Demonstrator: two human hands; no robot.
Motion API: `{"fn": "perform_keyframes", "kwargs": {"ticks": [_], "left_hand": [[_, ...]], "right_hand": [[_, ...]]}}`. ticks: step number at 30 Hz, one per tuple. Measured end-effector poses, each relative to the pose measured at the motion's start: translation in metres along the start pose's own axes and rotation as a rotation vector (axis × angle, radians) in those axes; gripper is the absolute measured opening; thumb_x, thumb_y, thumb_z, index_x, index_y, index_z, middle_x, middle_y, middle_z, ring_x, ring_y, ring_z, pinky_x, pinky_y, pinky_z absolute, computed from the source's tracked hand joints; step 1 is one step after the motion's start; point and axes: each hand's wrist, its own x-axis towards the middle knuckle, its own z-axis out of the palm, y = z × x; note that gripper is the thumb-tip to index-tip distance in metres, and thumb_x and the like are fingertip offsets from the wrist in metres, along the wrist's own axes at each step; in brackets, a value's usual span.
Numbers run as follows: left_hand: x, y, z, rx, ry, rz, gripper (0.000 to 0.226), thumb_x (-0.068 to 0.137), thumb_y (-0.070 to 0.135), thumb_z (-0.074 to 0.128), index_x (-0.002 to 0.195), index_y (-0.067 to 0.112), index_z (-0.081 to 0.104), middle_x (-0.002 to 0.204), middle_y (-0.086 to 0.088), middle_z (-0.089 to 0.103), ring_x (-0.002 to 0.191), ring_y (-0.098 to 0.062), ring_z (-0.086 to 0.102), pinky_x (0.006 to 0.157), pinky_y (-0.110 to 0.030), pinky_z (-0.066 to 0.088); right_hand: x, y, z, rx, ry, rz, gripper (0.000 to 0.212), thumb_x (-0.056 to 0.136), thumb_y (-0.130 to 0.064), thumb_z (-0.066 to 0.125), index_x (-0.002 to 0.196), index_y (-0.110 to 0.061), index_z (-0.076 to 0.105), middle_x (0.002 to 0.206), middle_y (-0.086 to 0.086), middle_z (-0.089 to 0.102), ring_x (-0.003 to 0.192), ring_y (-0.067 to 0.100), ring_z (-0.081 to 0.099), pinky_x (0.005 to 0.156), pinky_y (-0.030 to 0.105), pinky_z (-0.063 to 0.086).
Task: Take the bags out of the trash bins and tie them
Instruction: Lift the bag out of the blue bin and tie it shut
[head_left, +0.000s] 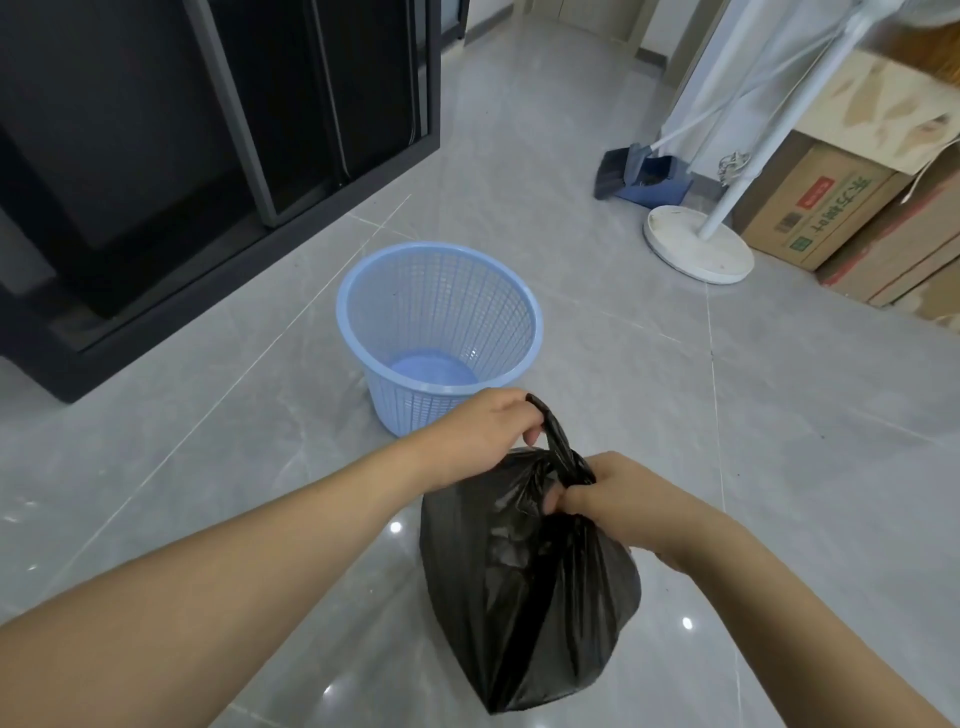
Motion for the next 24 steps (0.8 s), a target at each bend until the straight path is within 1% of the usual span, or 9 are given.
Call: {"fn": "perform_keyframes", "kwargs": {"ticks": [2, 5, 7, 9, 12, 14, 16, 20, 24], "left_hand": [[-0.001, -0.002, 0.007, -0.035, 0.041, 0.024, 0.025, 0.087, 0.032, 0.045, 0.072, 0.020, 0.061, 0.073, 0.008, 0.064, 0.073, -0.007, 0.061, 0.078, -0.032, 0.048], [-0.001, -0.009, 0.019, -0.014, 0.132, 0.034, 0.028, 0.096, 0.029, 0.043, 0.074, 0.018, 0.056, 0.065, 0.008, 0.063, 0.063, 0.002, 0.062, 0.067, -0.029, 0.045], [0.001, -0.013, 0.026, -0.026, 0.189, 0.017, 0.030, 0.097, 0.030, 0.042, 0.073, 0.017, 0.053, 0.062, 0.007, 0.058, 0.062, -0.004, 0.059, 0.066, -0.030, 0.043], [0.002, -0.015, 0.029, -0.076, 0.213, -0.037, 0.031, 0.097, 0.028, 0.043, 0.071, 0.017, 0.054, 0.056, 0.013, 0.058, 0.059, -0.005, 0.055, 0.065, -0.029, 0.043], [0.000, -0.012, 0.032, -0.140, 0.124, -0.144, 0.028, 0.094, 0.026, 0.047, 0.075, 0.012, 0.063, 0.068, 0.005, 0.065, 0.070, -0.012, 0.059, 0.075, -0.033, 0.045], [-0.002, -0.008, 0.031, -0.156, 0.059, -0.199, 0.025, 0.092, 0.024, 0.050, 0.077, 0.012, 0.066, 0.074, -0.002, 0.066, 0.076, -0.018, 0.061, 0.078, -0.033, 0.047], [-0.005, -0.005, 0.028, -0.175, 0.021, -0.227, 0.022, 0.090, 0.021, 0.054, 0.077, 0.011, 0.069, 0.078, -0.006, 0.071, 0.081, -0.021, 0.066, 0.080, -0.034, 0.050], [-0.013, -0.003, 0.021, -0.261, -0.142, -0.242, 0.036, 0.070, 0.025, 0.063, 0.098, 0.006, 0.073, 0.102, -0.016, 0.072, 0.099, -0.028, 0.068, 0.091, -0.038, 0.053], [-0.020, -0.008, 0.018, 0.177, -0.205, -0.168, 0.005, 0.067, 0.035, 0.070, 0.071, 0.032, 0.072, 0.075, 0.006, 0.072, 0.084, -0.017, 0.069, 0.080, -0.029, 0.051]], "right_hand": [[-0.002, 0.000, 0.003, -0.203, 0.149, -0.042, 0.019, 0.085, -0.022, 0.054, 0.079, -0.011, 0.068, 0.080, 0.003, 0.073, 0.080, 0.021, 0.067, 0.077, 0.038, 0.052], [-0.007, 0.002, 0.011, -0.535, 0.391, -0.110, 0.014, 0.087, -0.023, 0.044, 0.079, -0.017, 0.054, 0.073, 0.000, 0.062, 0.070, 0.025, 0.059, 0.060, 0.037, 0.047], [-0.009, 0.008, 0.016, -0.704, 0.565, -0.194, 0.005, 0.090, -0.020, 0.039, 0.086, -0.019, 0.040, 0.067, -0.005, 0.048, 0.058, 0.025, 0.049, 0.050, 0.035, 0.033], [-0.012, 0.014, 0.021, -0.800, 0.653, -0.309, 0.007, 0.092, -0.017, 0.039, 0.093, -0.022, 0.033, 0.069, -0.006, 0.049, 0.052, 0.024, 0.043, 0.046, 0.033, 0.027], [-0.016, 0.024, 0.023, -0.885, 0.644, -0.440, 0.031, 0.090, -0.018, 0.047, 0.121, -0.021, 0.044, 0.084, -0.005, 0.061, 0.055, 0.024, 0.052, 0.043, 0.032, 0.038], [-0.020, 0.029, 0.021, -0.925, 0.626, -0.493, 0.045, 0.080, -0.014, 0.065, 0.124, -0.020, 0.057, 0.075, -0.003, 0.061, 0.050, 0.022, 0.056, 0.038, 0.030, 0.039], [-0.020, 0.033, 0.020, -0.927, 0.645, -0.525, 0.038, 0.075, -0.012, 0.073, 0.111, -0.019, 0.066, 0.070, -0.003, 0.060, 0.046, 0.022, 0.055, 0.035, 0.028, 0.036], [-0.013, 0.039, 0.016, -0.618, 0.581, -0.412, 0.021, 0.096, -0.033, 0.044, 0.110, -0.028, 0.058, 0.102, -0.011, 0.064, 0.079, 0.018, 0.064, 0.064, 0.034, 0.050], [-0.003, 0.044, 0.009, -0.357, 0.497, -0.417, 0.009, 0.094, -0.025, 0.054, 0.097, -0.022, 0.062, 0.103, -0.010, 0.053, 0.088, 0.009, 0.057, 0.080, 0.027, 0.047]]}}
